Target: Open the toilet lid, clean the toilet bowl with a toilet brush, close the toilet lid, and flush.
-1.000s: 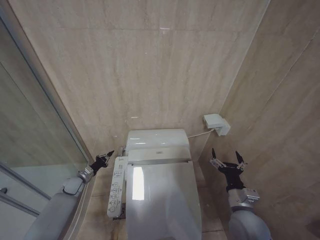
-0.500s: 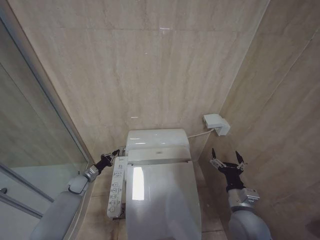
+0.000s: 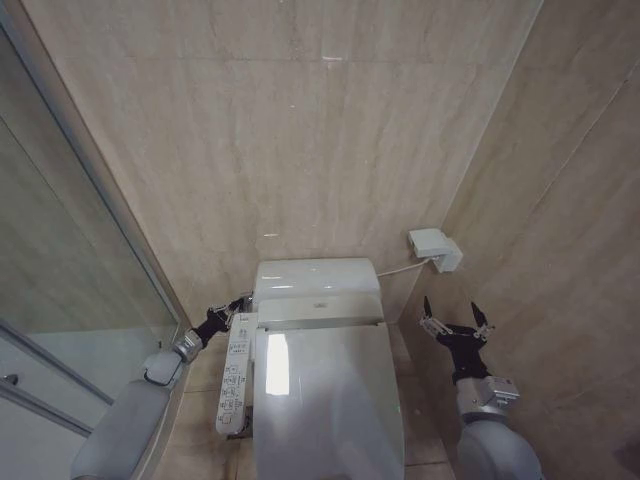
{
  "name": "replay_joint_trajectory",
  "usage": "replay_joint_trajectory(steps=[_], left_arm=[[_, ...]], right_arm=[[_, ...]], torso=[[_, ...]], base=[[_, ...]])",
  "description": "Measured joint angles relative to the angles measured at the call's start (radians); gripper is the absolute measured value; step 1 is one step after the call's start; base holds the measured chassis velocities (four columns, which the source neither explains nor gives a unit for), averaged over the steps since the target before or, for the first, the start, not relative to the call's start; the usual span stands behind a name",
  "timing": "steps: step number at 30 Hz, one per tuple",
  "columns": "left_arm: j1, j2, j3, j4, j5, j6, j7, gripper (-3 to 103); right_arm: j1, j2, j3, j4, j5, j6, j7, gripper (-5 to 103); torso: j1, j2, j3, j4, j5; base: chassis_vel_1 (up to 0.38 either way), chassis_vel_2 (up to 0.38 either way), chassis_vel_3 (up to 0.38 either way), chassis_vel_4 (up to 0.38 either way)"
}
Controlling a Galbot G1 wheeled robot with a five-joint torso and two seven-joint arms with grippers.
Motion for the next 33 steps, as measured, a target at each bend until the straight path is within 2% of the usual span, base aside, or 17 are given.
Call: replay_joint_trajectory(steps=[6,7,8,9,11,17,33], left_arm=[[0.038,0.000,-0.010,-0.020,0.002,0.003,0.002,0],[0.048,0.000,-0.011,-0.021,0.006,0.007,0.005,0],[0.055,0.000,-0.018,-0.025,0.008,0.009,0.005,0],[0.061,0.001,-0.023,-0.028,0.009,0.009,0.005,0],[0.064,0.001,-0.026,-0.029,0.009,0.009,0.005,0],[0.064,0.006,-0.031,-0.026,0.009,0.005,0.007,0],[0.038,-0.004,-0.030,-0.005,0.006,0.007,0.005,0]], right_arm=[[0.000,0.000,0.000,0.000,0.000,0.000,0.000,100],[0.000,0.000,0.000,0.000,0.000,0.000,0.000,100],[0.000,0.000,0.000,0.000,0.000,0.000,0.000,100],[0.000,0.000,0.000,0.000,0.000,0.000,0.000,100],[0.000,0.000,0.000,0.000,0.000,0.000,0.000,100],[0.000,0.000,0.000,0.000,0.000,0.000,0.000,100],[0.000,0.000,0.000,0.000,0.000,0.000,0.000,100]], torso=[[0.000,0.000,0.000,0.0008,-0.0006],[0.000,0.000,0.001,0.0003,-0.0030],[0.000,-0.001,0.001,-0.0009,-0.0032],[0.000,-0.001,0.001,-0.0012,-0.0011],[0.000,-0.001,0.001,-0.0012,-0.0006],[0.000,-0.001,0.000,-0.0006,-0.0015],[0.000,0.000,0.000,-0.0001,-0.0009]], base=[[0.000,0.000,0.000,0.000],[0.000,0.000,0.000,0.000],[0.000,0.000,0.000,0.000],[0.000,0.000,0.000,0.000],[0.000,0.000,0.000,0.000],[0.000,0.000,0.000,0.000],[0.000,0.000,0.000,0.000]])
